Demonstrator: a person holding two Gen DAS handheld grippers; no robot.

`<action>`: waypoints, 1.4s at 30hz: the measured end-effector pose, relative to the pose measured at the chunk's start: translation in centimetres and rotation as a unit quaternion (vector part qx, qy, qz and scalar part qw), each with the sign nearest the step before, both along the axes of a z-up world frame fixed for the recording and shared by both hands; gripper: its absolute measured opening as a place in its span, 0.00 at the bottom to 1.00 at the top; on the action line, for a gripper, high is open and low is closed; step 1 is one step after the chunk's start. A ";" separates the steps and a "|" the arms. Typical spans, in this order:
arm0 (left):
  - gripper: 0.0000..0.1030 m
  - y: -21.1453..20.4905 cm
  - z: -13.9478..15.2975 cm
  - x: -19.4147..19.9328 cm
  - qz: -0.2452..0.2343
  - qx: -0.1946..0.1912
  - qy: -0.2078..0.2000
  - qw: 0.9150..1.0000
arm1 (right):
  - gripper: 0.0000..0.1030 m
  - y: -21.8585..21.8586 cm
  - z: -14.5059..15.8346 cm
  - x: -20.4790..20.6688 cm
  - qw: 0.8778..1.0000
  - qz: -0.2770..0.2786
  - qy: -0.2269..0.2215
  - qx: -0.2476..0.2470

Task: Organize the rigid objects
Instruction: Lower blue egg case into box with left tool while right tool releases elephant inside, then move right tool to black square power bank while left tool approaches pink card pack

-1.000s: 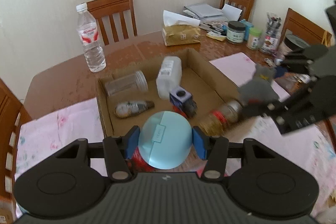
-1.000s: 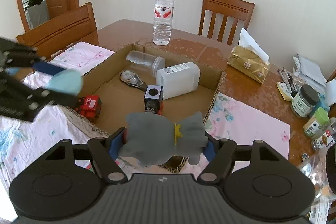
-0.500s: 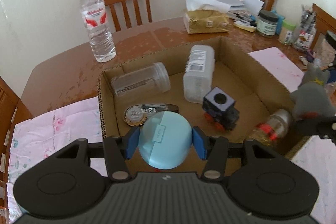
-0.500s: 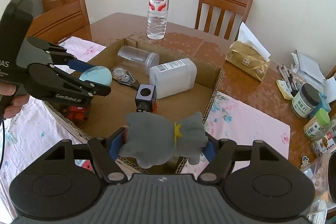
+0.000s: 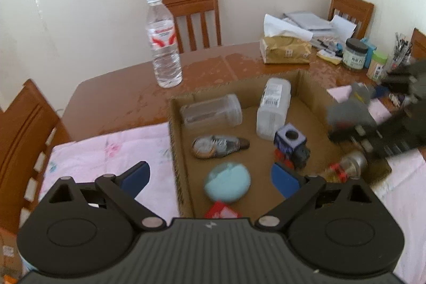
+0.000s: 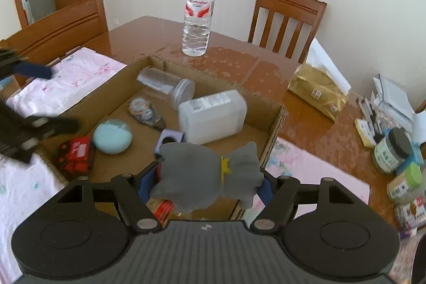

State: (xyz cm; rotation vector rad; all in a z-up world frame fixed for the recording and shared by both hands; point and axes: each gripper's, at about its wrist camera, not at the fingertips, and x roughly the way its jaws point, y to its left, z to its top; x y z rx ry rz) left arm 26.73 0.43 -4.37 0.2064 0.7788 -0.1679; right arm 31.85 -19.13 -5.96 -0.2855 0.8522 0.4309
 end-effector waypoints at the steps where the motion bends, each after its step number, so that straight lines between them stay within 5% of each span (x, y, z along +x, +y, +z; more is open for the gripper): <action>1: 0.95 0.1 0.1 -0.4 0.004 0.000 0.001 1.000 | 0.75 0.1 -0.1 0.6 1.000 -0.003 -0.001 -0.001; 7: 0.95 0.4 0.1 -3.0 0.019 -0.020 0.009 1.000 | 1.00 0.2 0.4 2.1 1.000 -0.015 -0.018 0.010; 23: 0.95 -1.7 -1.6 -7.8 0.060 -0.020 0.029 0.998 | 1.00 -1.6 1.1 -6.1 0.999 -0.003 -0.025 0.028; 30: 0.95 -2.3 -1.8 -10.6 0.091 -0.005 0.032 0.995 | 1.00 -2.3 -0.9 -9.9 0.999 0.012 0.011 0.049; 42: 0.95 1.4 -2.8 -11.2 0.032 -0.005 0.037 0.999 | 1.00 1.0 -4.7 -14.9 0.995 -0.031 0.081 0.042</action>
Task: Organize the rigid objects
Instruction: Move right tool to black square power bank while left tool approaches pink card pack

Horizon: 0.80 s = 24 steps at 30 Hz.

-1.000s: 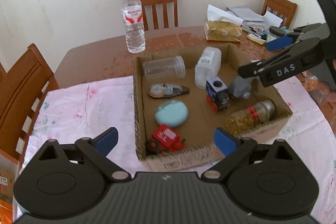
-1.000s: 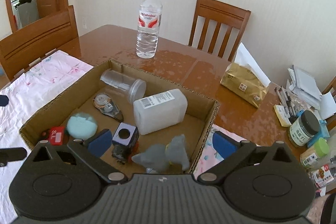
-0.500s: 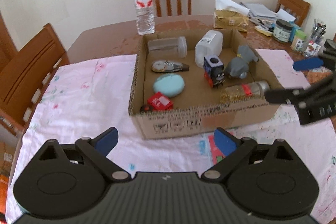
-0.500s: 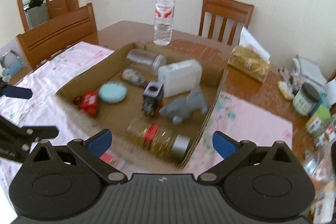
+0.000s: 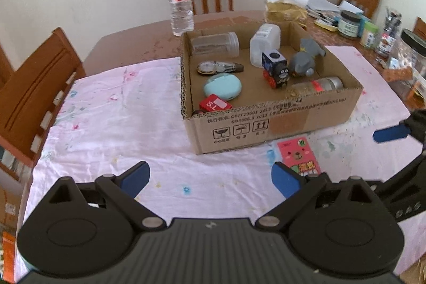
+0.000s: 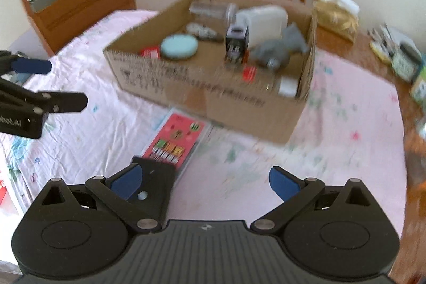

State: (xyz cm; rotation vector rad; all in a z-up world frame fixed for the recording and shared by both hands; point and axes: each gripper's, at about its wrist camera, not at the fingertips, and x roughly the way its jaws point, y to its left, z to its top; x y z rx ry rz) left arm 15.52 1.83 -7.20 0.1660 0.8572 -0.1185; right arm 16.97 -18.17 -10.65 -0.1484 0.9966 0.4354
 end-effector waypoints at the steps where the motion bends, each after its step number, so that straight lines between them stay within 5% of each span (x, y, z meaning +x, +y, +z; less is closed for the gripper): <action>1: 0.95 0.4 -0.1 -0.1 -0.010 -0.001 0.000 1.000 | 1.00 0.7 -0.3 -0.4 1.000 -0.007 0.004 0.002; 12: 0.95 3.5 -2.0 -0.2 -0.074 -0.007 0.025 0.997 | 1.00 7.2 -4.6 -1.7 0.996 -0.075 0.017 -0.049; 24: 0.95 2.4 -2.3 0.5 -0.090 -0.016 0.032 0.995 | 1.00 3.8 -4.5 -2.6 0.991 -0.114 0.032 -0.056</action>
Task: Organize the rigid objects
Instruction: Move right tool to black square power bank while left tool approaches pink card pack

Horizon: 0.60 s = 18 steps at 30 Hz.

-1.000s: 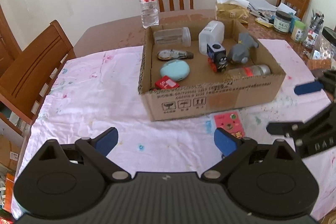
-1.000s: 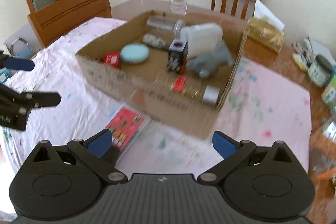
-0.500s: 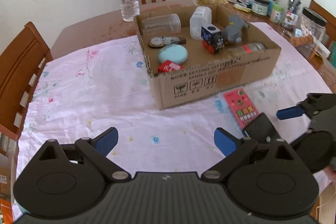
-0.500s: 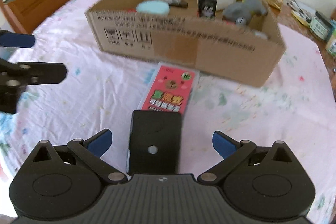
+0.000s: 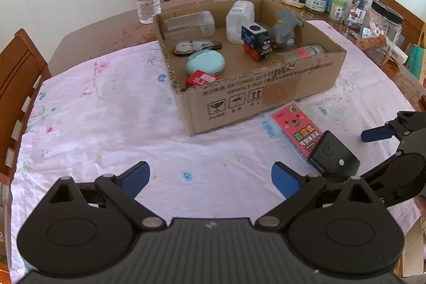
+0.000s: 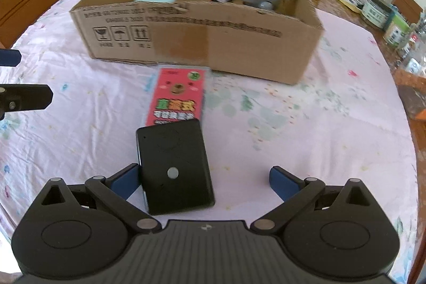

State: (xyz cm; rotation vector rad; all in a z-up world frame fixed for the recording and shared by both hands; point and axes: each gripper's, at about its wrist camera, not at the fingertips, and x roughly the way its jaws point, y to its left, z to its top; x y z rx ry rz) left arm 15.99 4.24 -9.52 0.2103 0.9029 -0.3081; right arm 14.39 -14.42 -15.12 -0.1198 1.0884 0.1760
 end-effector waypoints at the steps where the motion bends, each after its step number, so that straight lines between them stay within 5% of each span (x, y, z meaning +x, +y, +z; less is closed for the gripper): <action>1: 0.95 -0.3 0.0 0.1 -0.001 0.000 0.000 1.000 | 1.00 -0.3 0.1 -0.1 1.000 0.000 0.001 0.000; 18: 0.95 -4.1 -0.5 1.2 -0.024 0.005 0.005 1.000 | 1.00 -6.6 0.3 -0.3 0.999 -0.041 0.022 -0.002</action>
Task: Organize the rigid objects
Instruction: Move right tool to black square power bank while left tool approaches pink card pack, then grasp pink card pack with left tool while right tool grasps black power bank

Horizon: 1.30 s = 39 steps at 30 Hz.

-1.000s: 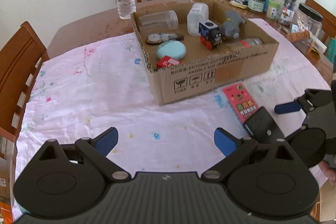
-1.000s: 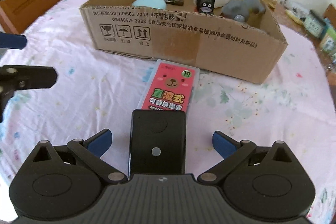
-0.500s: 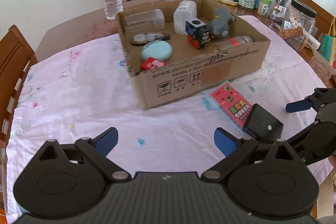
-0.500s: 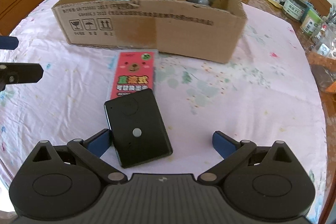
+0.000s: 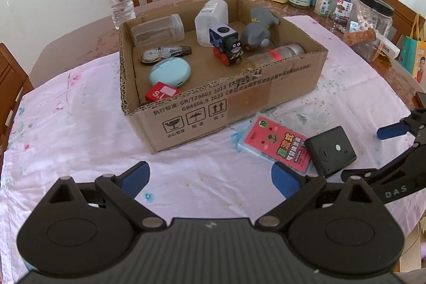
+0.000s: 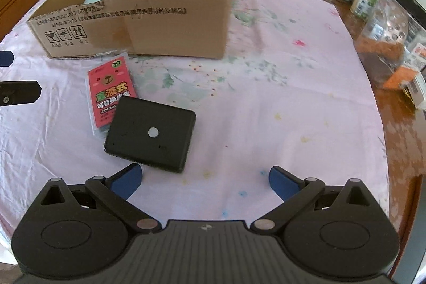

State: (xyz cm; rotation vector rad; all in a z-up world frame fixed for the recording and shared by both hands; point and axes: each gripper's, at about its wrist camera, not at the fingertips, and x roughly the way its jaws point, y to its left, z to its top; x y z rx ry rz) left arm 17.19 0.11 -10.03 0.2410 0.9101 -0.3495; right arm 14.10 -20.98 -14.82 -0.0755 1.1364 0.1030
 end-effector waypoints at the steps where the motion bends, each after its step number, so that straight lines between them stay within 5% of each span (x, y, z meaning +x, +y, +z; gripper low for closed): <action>1: 0.95 0.0 0.0 0.0 0.000 0.000 0.000 1.000 | 1.00 0.0 0.2 -0.1 1.000 0.004 -0.002 0.008; 6: 0.95 0.3 -0.1 0.0 -0.016 0.009 0.001 1.000 | 1.00 1.3 1.4 0.7 0.998 0.010 -0.029 0.058; 12: 0.95 0.5 -0.4 -0.2 -0.060 0.009 0.009 0.998 | 1.00 3.3 0.4 2.0 0.999 0.001 -0.028 0.027; 24: 0.95 -2.4 -3.4 0.8 -0.172 0.010 0.045 0.984 | 1.00 -0.2 -0.4 1.2 0.999 -0.049 -0.023 -0.004; 39: 1.00 -5.3 -5.1 3.4 -0.223 -0.003 0.040 0.974 | 1.00 -0.6 -0.5 -0.3 0.998 -0.024 -0.058 0.001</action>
